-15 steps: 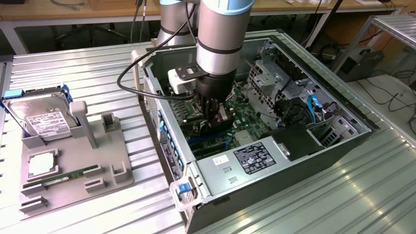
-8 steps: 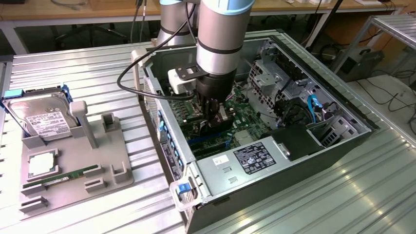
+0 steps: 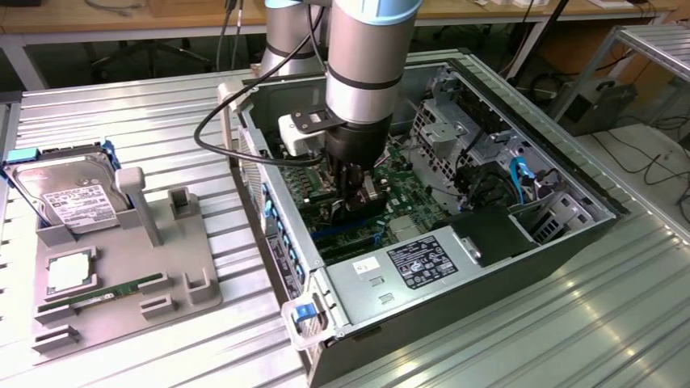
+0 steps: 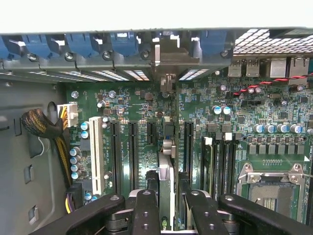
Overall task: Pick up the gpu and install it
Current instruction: 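Insert the gpu into the slot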
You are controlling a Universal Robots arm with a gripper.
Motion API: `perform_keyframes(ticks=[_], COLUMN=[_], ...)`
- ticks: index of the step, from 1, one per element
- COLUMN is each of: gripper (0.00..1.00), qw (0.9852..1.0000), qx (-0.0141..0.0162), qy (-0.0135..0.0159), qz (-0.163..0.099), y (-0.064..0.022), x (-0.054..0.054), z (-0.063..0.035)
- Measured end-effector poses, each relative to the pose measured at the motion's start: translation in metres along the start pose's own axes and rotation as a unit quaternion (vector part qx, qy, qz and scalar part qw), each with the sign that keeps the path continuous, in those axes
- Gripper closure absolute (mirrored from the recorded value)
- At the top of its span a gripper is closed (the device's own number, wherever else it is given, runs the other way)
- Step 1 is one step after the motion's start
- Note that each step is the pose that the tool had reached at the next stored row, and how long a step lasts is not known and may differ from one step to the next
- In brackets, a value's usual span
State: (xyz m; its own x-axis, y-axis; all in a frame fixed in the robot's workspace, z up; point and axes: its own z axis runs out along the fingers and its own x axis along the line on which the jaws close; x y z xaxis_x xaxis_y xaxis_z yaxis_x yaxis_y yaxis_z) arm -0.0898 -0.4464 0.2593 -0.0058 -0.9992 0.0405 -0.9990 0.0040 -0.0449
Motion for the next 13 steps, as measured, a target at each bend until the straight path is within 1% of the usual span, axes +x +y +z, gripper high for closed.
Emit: perform_keyframes(ticks=[1, 8, 13], gripper=[0.74, 0.74, 0.74], qw=[1.0000, 1.0000, 1.0000], qx=[0.0000, 0.0000, 0.0000], qy=[0.0000, -0.0008, -0.0017], qz=[0.000, 0.000, 0.000], y=[0.0001, 0.0001, -0.0001], x=[-0.0002, -0.0011, -0.0010], z=[0.0014, 0.0014, -0.0018])
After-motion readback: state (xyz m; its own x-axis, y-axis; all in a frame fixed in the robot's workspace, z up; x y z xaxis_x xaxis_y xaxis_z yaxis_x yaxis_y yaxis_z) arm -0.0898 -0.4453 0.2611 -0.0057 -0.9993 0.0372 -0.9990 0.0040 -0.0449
